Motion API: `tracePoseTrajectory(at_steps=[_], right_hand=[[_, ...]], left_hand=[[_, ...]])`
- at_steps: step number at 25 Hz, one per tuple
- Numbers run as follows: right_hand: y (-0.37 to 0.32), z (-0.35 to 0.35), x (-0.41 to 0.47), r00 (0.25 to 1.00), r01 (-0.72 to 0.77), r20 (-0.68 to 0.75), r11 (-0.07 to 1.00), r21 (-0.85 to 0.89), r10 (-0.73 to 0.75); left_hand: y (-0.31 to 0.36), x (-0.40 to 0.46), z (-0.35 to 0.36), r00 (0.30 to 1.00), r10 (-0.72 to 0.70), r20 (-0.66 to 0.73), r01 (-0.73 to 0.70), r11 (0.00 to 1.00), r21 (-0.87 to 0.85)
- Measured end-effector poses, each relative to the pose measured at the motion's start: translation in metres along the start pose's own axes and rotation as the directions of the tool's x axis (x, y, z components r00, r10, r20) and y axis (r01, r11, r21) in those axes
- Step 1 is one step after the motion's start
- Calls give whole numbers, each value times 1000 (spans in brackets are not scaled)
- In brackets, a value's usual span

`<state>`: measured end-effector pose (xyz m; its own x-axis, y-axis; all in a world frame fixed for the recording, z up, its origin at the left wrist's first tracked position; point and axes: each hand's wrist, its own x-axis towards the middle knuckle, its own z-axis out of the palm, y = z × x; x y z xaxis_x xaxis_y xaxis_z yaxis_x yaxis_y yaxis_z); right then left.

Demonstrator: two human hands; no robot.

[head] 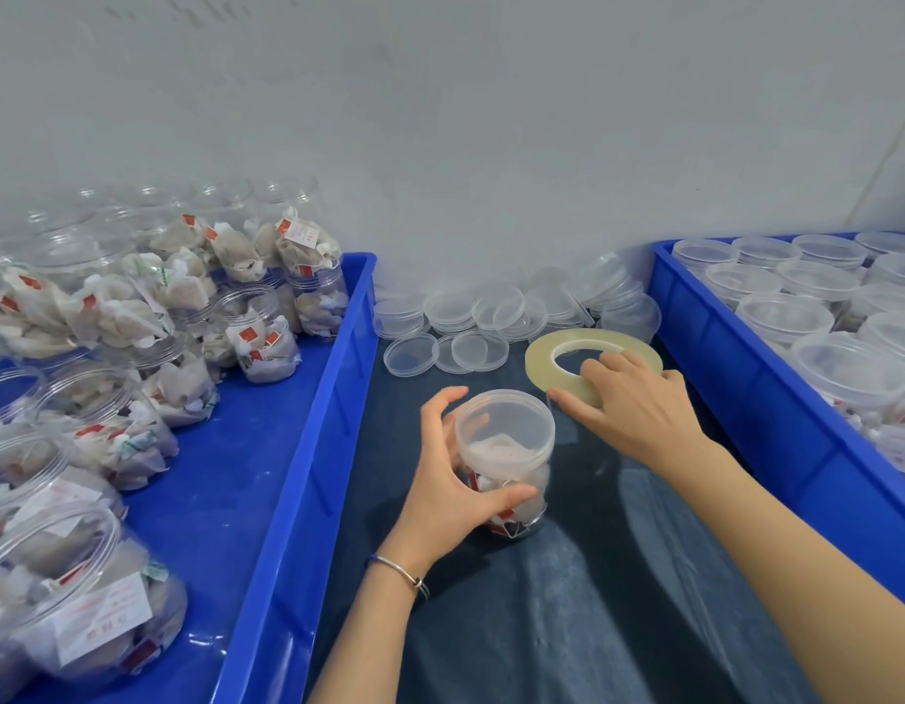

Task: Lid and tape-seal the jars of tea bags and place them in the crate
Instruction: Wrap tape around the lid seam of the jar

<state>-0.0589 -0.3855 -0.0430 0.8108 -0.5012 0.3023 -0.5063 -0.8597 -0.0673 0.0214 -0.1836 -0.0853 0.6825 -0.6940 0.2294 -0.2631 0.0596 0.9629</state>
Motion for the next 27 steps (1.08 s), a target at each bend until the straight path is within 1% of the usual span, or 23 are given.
tracePoseTrajectory(at_steps=[1,3,4,7,10,11,13,15,16,18,21,23,25,27], right_hand=[[0,0,-1,1000,2,1,1000,-2,-2],[1,-2,-3,1000,-8,4,1000,-10,8],[2,-4,-5,1000,-18,8,1000,-11,18],[3,-8,-13,998,-48,41,999,10,48],[1,-15,-21,992,-49,123,997,65,41],[0,-18,-23,988,-38,156,996,86,24],[3,-27,-26,980,7,197,997,78,-23],[12,-35,-27,976,84,200,996,-1,-82],[18,-39,-27,973,135,199,989,-60,-120],[31,-45,-28,957,231,214,961,-149,-197],[42,-48,-28,936,318,225,926,-205,-271],[48,-46,-28,941,312,206,924,-221,-269],[54,-48,-26,959,268,160,933,-241,-235],[58,-50,-24,970,237,119,935,-263,-212]], left_hand=[[3,1,-4,1000,-24,19,24,999,24],[12,4,-12,998,-44,46,38,991,127],[15,3,-14,999,-46,29,40,984,171],[22,-6,-12,993,-28,-117,60,959,276],[28,-11,14,984,-33,-173,98,918,384],[27,-8,24,977,-29,-209,112,910,398],[28,-1,38,944,5,-330,121,924,362],[24,7,37,915,50,-401,76,954,291],[21,9,32,916,64,-396,52,960,276],[17,13,19,938,72,-338,27,960,279],[16,13,8,960,79,-269,1,959,285],[17,14,6,966,69,-249,-2,965,261],[18,14,3,976,58,-209,-9,973,230],[19,13,1,992,51,-119,-28,982,189]])
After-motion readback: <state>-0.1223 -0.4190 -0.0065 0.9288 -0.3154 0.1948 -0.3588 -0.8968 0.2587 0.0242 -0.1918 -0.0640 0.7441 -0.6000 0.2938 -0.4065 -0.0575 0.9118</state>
